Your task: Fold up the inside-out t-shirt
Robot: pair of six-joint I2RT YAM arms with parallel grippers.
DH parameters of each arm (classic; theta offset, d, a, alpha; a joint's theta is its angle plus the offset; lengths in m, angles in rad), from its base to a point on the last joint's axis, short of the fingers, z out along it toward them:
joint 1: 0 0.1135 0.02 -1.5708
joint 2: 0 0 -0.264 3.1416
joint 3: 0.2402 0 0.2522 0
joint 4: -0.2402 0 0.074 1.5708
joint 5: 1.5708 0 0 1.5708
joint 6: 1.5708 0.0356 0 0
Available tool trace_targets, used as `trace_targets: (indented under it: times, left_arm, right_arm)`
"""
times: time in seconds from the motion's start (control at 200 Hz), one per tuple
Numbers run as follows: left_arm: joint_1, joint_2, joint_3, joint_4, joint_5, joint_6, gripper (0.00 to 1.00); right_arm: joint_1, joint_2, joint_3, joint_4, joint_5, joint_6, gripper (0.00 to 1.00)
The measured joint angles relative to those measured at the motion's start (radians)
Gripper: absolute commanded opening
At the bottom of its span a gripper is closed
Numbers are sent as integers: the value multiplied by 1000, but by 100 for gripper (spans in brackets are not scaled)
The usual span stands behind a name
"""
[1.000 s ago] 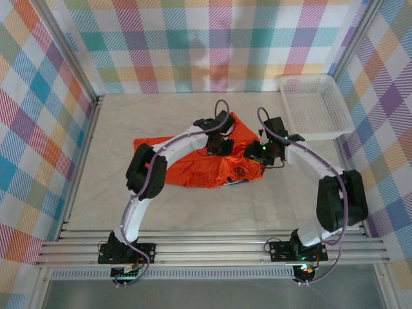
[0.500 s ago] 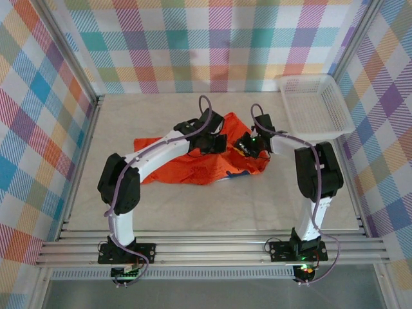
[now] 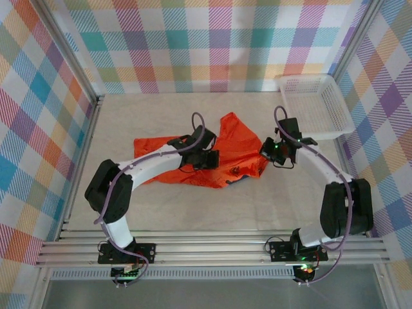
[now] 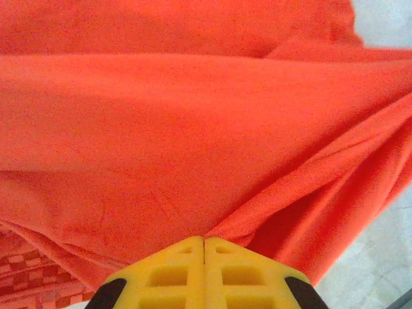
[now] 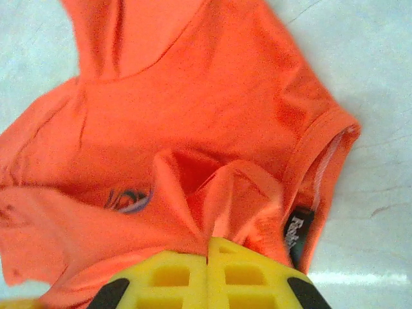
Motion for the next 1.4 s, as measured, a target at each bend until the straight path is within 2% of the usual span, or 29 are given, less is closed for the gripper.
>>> trace_targets:
  times: [0.165, 0.23, 0.29, 0.345, 0.43, 0.53, 0.61, 0.81, 1.01, 1.14, 1.2, 1.32, 1.4]
  left_arm:
    - [-38, 0, -39, 45, 7, -26, 1]
    - [-58, 0, -39, 65, 7, -30, 14]
    - [-76, 1, -39, 69, 3, -27, 34]
    - [-91, 1, -39, 62, -19, -14, 48]
    - [-113, 1, -28, 5, -114, 23, 58]
    - [-126, -7, -15, -56, -226, 104, 59]
    - [-125, -28, -14, -62, -251, 178, 60]
    - [-125, -40, -14, 26, -144, 353, 63]
    - [-138, 25, -14, 159, -45, 511, 66]
    - [-145, 97, 12, 202, -14, 566, 77]
    - [-146, 136, 32, 212, -2, 584, 79]
    - [-147, 202, 74, 227, -6, 601, 77]
    - [-151, 244, 113, 230, -52, 611, 67]
  right_arm:
    - [58, 8, 0, -72, -20, -31, 6]
    - [96, 8, 0, -99, -3, -32, 12]
    - [123, 8, 0, -124, 21, -32, 11]
    - [137, 4, -2, -146, 56, -39, 5]
    - [132, -10, -2, -177, 116, -54, 3]
    - [123, -30, -1, -202, 153, -73, 3]
    - [121, -37, 5, -211, 159, -83, 3]
    - [119, -37, 27, -211, 153, -84, 3]
    - [119, -40, 29, -211, 146, -84, 3]
    - [119, -43, 29, -211, 140, -84, 3]
    - [119, -46, 29, -212, 137, -84, 3]
    - [119, -53, 29, -214, 128, -84, 2]
    - [119, -57, 29, -214, 124, -84, 1]
